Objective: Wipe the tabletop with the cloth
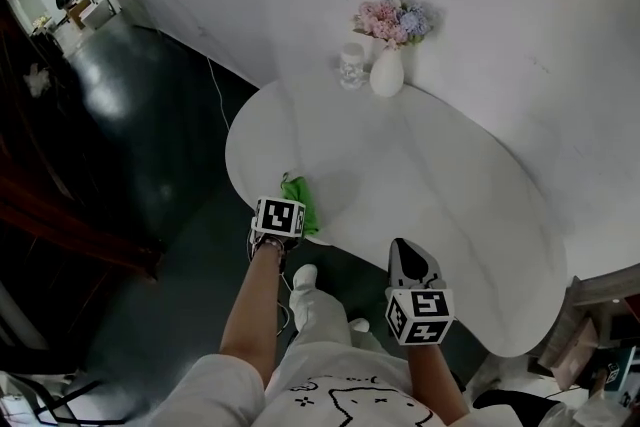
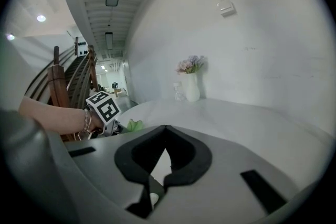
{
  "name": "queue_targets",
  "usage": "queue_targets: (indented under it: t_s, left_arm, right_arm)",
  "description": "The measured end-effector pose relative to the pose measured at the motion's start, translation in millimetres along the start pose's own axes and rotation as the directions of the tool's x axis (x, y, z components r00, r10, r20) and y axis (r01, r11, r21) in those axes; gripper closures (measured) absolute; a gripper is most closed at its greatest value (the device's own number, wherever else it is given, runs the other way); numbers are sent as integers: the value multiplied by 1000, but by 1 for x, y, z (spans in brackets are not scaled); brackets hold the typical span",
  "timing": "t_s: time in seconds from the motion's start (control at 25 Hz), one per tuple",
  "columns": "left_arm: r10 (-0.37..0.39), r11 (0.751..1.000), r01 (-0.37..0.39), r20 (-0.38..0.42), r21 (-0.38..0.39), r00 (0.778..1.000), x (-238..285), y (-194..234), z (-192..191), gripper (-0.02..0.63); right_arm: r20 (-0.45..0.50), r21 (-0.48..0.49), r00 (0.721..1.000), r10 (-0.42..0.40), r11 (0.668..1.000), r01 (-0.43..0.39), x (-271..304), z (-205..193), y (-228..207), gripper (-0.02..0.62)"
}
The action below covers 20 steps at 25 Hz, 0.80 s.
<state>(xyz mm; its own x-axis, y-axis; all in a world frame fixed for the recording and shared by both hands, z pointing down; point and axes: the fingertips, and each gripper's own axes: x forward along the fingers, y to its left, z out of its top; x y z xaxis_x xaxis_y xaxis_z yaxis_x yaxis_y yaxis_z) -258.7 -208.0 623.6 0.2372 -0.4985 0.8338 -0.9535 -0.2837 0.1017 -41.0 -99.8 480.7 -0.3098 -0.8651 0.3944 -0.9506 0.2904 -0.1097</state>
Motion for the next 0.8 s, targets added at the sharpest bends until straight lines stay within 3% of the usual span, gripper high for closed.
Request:
queue_targets:
  t_s: [0.24, 0.4, 0.56, 0.8]
  left_arm:
    - [-103, 993, 100, -39, -69, 994, -16, 19, -18, 549]
    - [-210, 975, 208, -7, -83, 978, -27, 22, -17, 549]
    - [-295, 951, 301, 83, -69, 952, -38, 27, 12, 551]
    - [-375, 914, 400, 236, -68, 897, -48, 43, 89, 551]
  right_arm:
    - [-22, -17, 999, 44, 999, -44, 36, 16, 25, 597]
    - [-37, -25, 998, 53, 998, -54, 60, 22, 37, 597]
    - [-45, -24, 998, 52, 998, -53, 88, 30, 46, 597]
    - [-51, -11, 998, 25, 1000, -25, 128, 44, 59, 597]
